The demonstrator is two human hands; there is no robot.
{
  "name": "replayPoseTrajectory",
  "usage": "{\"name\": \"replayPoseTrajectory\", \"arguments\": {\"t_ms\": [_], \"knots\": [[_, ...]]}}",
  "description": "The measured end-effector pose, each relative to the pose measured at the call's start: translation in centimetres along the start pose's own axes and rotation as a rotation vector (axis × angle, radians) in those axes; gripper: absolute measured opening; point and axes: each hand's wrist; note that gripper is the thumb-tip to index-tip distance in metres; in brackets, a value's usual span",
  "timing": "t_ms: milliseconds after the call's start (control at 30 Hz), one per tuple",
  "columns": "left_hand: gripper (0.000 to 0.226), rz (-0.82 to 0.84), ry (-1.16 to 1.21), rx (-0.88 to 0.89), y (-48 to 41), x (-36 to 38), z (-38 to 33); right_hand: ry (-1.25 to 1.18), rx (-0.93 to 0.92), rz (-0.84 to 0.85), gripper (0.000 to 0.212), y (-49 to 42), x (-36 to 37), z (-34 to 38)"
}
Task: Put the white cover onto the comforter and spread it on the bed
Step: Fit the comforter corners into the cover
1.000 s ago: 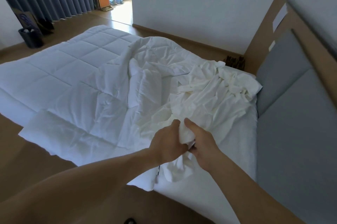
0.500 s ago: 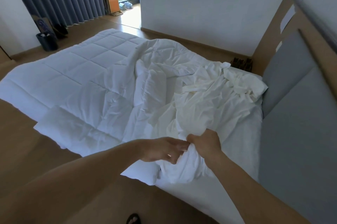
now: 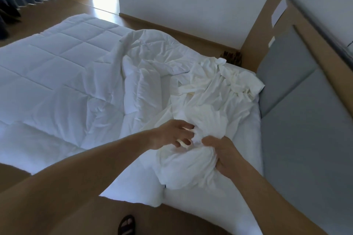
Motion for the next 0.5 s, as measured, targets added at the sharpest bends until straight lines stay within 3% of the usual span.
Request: {"name": "replayPoseTrajectory", "arguments": {"t_ms": [100, 233, 333, 500], "knots": [[0.033, 0.040, 0.080, 0.063, -1.3, -2.6, 0.3, -0.052, -0.007, -0.041, 0.025, -1.3, 1.7, 0.0], [0.029, -0.037, 0.185, 0.048, -2.9, -3.6, 0.3, -0.099, 0.032, -0.114, 0.033, -2.2, 3.2, -0.2], [0.021, -0.039, 0.054, 0.134, -3.8, -3.9, -0.7, -0.111, 0.050, -0.211, 0.040, -2.3, 3.5, -0.2], [0.018, -0.193, -0.316, 0.316, -4.5, -4.1, -3.0, -0.096, 0.051, -0.327, 0.034, -1.9, 3.8, 0.9]]}}
Point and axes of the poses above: each hand's wrist, its own y-axis away from the middle knuckle, its own x-axis out of the palm, z = x × y, and after that the axes turned 2 degrees about -x, right-handed
